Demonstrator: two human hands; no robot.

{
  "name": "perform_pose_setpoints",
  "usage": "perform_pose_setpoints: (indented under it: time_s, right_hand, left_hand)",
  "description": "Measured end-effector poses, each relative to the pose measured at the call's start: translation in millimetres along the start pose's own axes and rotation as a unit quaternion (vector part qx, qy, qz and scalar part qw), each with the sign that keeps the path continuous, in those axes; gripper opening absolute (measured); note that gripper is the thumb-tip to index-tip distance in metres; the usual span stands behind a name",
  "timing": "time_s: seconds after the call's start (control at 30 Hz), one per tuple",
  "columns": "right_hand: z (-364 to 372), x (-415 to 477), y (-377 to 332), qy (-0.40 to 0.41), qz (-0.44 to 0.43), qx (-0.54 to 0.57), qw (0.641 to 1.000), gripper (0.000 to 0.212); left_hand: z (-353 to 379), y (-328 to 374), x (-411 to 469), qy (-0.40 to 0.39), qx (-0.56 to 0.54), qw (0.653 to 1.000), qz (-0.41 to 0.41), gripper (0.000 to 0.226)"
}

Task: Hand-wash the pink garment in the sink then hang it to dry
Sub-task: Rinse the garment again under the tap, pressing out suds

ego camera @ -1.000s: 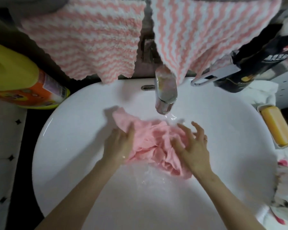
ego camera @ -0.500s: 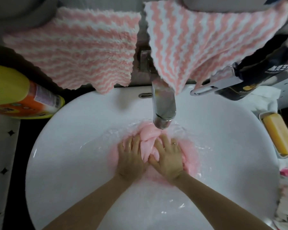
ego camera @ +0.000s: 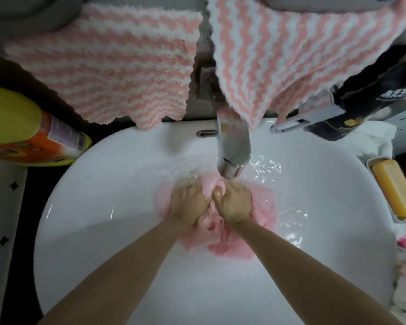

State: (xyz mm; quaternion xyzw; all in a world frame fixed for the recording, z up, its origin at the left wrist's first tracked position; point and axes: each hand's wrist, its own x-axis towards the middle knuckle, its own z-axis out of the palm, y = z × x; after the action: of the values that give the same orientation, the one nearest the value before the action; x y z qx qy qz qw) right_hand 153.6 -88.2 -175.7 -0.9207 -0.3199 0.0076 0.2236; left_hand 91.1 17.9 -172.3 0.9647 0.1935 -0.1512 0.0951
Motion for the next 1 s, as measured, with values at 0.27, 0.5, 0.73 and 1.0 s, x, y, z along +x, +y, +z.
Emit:
perform_pose_setpoints:
  time_s: [0.27, 0.5, 0.73, 1.0]
  right_hand:
    - [-70, 28, -6, -0.291, 0.148, 0.287, 0.901, 0.012]
    - [-116, -9, -21, -0.001, -0.213, 0.145, 0.966, 0.020]
    - [-65, -70, 19, 0.037, -0.508, -0.083, 0.856, 0.029]
    - [-68, -74, 10, -0.156, -0.308, -0.003, 0.939, 0.045]
  left_hand:
    - [-48, -33, -18, -0.122, -0.506, 0.852, 0.055, 0.056]
    - [-96, -43, -67, 0.124, -0.345, 0.909, 0.199, 0.039]
    - [-39, -45, -87, 0.200, 0.070, 0.857, 0.469, 0.020]
    - [-38, -56, -93, -0.156, 0.026, 0.931, 0.328, 0.066]
